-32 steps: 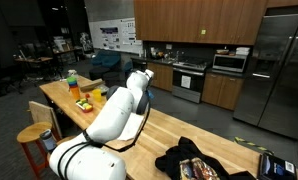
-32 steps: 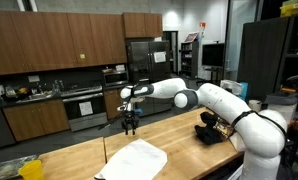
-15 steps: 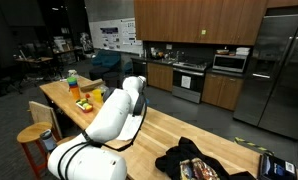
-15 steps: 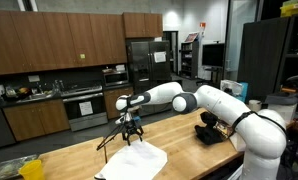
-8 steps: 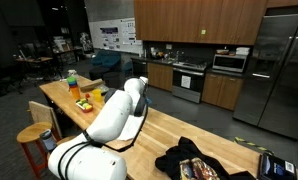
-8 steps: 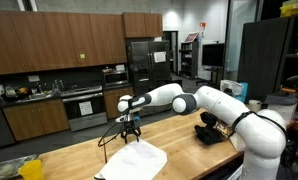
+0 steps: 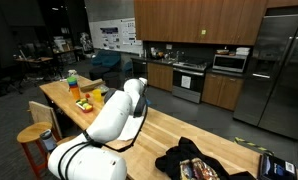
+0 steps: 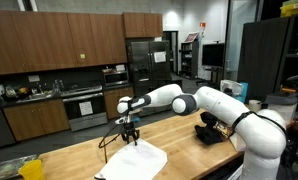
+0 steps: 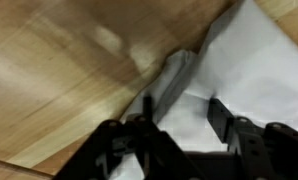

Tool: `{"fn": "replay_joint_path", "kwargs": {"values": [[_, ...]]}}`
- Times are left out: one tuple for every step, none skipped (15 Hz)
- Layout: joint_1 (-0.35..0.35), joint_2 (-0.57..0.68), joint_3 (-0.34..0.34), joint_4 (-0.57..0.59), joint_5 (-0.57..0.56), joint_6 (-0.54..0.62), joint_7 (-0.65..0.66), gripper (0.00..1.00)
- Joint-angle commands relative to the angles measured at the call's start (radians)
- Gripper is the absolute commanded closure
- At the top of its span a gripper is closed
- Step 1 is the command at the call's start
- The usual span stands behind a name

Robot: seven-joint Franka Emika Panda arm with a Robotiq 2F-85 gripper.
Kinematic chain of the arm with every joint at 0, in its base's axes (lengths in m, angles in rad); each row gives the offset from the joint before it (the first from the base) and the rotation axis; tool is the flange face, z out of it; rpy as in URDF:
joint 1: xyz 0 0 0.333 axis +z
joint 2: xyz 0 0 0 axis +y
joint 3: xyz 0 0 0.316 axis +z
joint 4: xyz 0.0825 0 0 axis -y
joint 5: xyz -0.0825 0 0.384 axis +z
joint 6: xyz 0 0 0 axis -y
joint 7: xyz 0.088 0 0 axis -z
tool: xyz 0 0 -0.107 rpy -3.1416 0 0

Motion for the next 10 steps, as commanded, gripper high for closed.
{"fn": "replay_joint_path", "kwargs": {"values": [[-0.018, -0.026, 0.002, -0.015, 0.020, -0.001, 0.045, 0.70], [-0.024, -0.025, 0.005, -0.013, 0.028, -0.001, 0.057, 0.79], [-0.033, -0.028, 0.009, -0.015, 0.039, -0.004, 0.064, 0.85], [-0.043, -0.030, 0.015, -0.016, 0.054, -0.009, 0.064, 0.92], [-0.048, -0.031, 0.017, -0.016, 0.066, -0.009, 0.068, 0.99], [-0.052, -0.033, 0.017, -0.018, 0.078, -0.005, 0.074, 1.00], [-0.060, -0.039, 0.016, -0.023, 0.087, -0.003, 0.074, 1.00], [-0.066, -0.045, 0.015, -0.027, 0.096, 0.002, 0.077, 1.00], [-0.071, -0.049, 0.016, -0.029, 0.105, 0.009, 0.082, 1.00], [-0.078, -0.060, 0.013, -0.035, 0.110, 0.021, 0.089, 1.00]]}}
